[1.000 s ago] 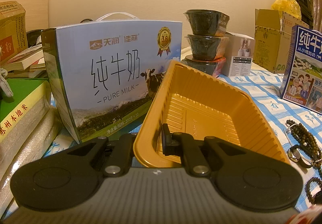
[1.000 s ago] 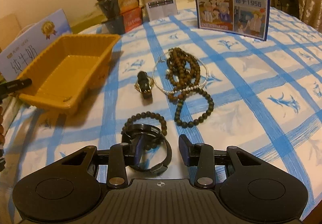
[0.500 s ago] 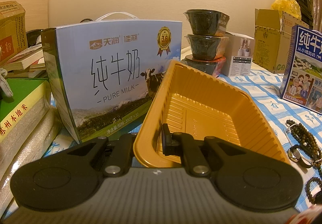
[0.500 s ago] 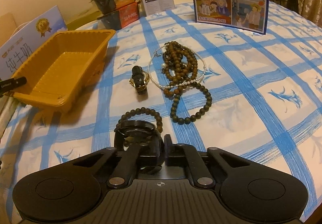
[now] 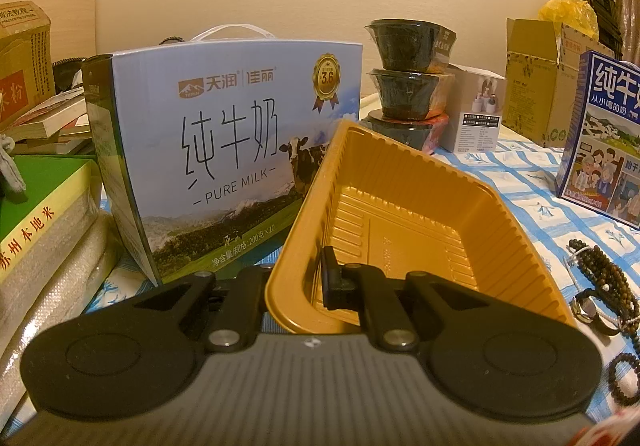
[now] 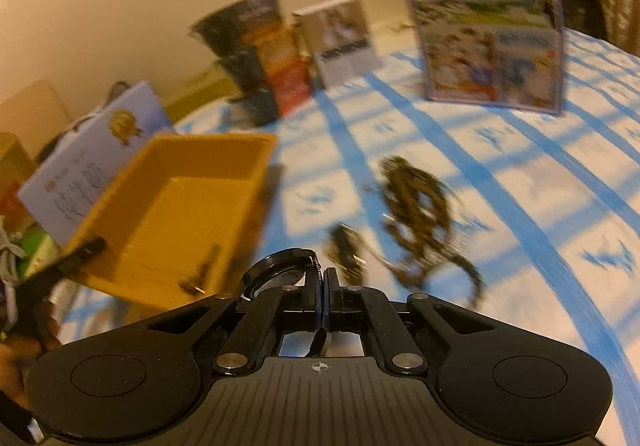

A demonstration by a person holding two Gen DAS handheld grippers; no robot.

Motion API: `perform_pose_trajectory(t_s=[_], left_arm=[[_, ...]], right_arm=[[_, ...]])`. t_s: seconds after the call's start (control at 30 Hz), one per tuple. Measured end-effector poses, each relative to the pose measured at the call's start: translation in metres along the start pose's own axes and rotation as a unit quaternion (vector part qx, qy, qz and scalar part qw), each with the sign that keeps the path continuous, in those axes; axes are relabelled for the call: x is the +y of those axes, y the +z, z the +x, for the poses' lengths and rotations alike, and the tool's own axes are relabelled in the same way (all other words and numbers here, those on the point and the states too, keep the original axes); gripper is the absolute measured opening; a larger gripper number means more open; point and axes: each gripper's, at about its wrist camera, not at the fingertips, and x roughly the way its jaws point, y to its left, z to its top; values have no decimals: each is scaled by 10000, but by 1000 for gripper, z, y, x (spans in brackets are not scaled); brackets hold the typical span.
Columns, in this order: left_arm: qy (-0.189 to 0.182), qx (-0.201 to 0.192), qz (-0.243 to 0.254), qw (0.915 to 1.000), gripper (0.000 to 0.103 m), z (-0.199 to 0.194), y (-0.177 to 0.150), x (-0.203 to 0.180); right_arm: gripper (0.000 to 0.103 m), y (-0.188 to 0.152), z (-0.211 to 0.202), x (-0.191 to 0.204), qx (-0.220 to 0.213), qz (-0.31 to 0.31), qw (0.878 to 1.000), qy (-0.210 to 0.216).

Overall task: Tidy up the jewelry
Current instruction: 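Carry the watch into the tray, open the right gripper, return to jewelry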

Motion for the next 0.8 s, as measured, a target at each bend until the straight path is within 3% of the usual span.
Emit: perform_pose_trajectory(t_s=[0.37, 0.8], left_arm=[[-3, 4, -1, 10000, 9, 0, 0, -1], [-8, 0, 28, 10000, 9, 0, 0, -2]], right_arm=[[2, 29, 57, 70, -140, -269, 9952, 935], [2, 1, 119, 104, 314, -340, 9941, 978]])
